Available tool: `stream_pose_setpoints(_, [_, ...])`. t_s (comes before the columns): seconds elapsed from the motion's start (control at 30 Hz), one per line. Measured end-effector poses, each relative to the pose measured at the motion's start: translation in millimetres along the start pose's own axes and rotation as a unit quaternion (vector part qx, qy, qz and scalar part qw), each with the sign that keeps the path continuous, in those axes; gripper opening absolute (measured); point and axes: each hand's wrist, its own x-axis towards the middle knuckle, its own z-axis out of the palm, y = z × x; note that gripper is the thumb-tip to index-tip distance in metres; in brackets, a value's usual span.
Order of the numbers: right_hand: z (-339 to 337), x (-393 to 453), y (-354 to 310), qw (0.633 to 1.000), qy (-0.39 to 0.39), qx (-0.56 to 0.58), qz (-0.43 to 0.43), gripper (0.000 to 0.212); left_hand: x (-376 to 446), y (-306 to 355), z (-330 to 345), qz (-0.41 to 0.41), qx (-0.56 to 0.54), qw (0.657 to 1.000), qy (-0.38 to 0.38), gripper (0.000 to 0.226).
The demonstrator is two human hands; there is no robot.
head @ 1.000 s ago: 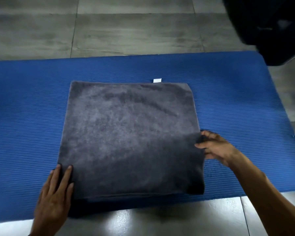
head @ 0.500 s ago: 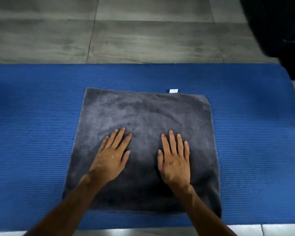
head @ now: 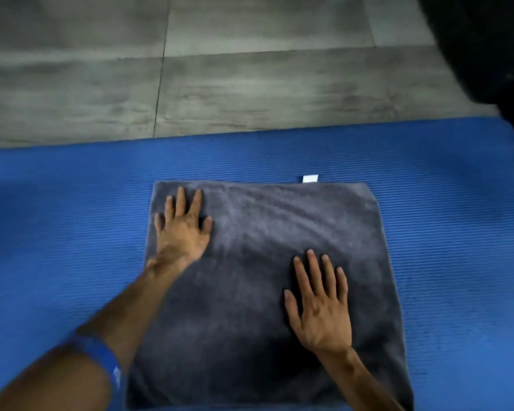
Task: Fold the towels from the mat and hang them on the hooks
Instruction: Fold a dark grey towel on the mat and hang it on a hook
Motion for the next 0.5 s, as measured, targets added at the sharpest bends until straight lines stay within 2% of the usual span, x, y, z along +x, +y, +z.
stream_pose_setpoints(0.07, [-1.9,-0.9,0.2,1.0,0.0,0.006,-0.001,0.062,-45.7,-9.2,20.4,0.063,-0.002,0.997,0.049,0.061])
stream_pose_setpoints(0.13, [-3.7,0.0,-0.4,1.0,-0.001,0.01,-0.004,0.062,-96.7,-21.4,45.2,0.082,-0.007,0.995,0.06,0.061])
stream_pose_setpoints(0.3, [-4.8,-1.4,-0.7,1.0,-0.005,-0.002,-0.005,0.065,-197.1,-48.2,84.5,0.033,-0.034,0.998,0.034,0.062])
stream_pose_setpoints(0.5, [-6.4,-1.7,3.4,0.999,-0.019,0.027,-0.018,0.069,-221.3,-66.6,84.0,0.037,-0.019,0.999,0.023,0.062])
